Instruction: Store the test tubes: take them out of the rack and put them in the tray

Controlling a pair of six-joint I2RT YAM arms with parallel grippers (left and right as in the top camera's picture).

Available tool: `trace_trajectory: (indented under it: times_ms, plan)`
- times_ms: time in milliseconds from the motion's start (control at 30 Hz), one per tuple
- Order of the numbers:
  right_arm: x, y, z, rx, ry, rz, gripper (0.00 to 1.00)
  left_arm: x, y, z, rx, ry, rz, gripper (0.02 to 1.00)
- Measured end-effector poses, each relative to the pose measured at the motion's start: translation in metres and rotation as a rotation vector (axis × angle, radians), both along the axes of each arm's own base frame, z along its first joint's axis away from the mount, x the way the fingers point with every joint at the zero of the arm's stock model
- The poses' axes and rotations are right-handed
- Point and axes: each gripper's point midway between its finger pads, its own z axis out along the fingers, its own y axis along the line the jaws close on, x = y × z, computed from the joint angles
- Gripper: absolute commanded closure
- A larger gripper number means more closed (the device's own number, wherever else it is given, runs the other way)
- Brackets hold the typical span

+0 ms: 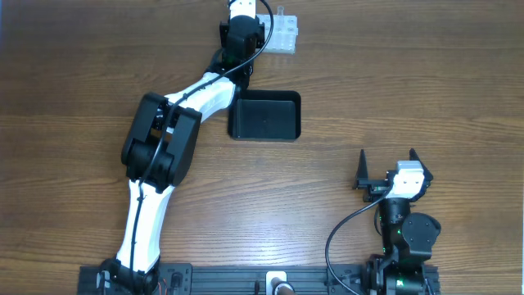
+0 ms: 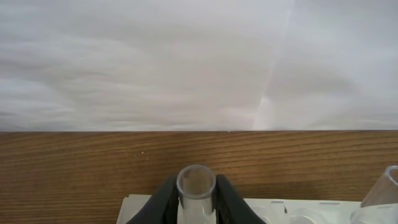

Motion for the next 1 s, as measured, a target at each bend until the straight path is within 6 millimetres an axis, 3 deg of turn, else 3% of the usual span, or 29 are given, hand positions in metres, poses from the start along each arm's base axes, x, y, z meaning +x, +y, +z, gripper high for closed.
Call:
trace_trajectory:
  times_ms: [1000]
  plan:
    - [0.0000,0.0000,0.0000,0.000,0.000,0.000,0.007,0.0001,-0.0035,0.0044,-0.009,-0.018,-0.006,0.980]
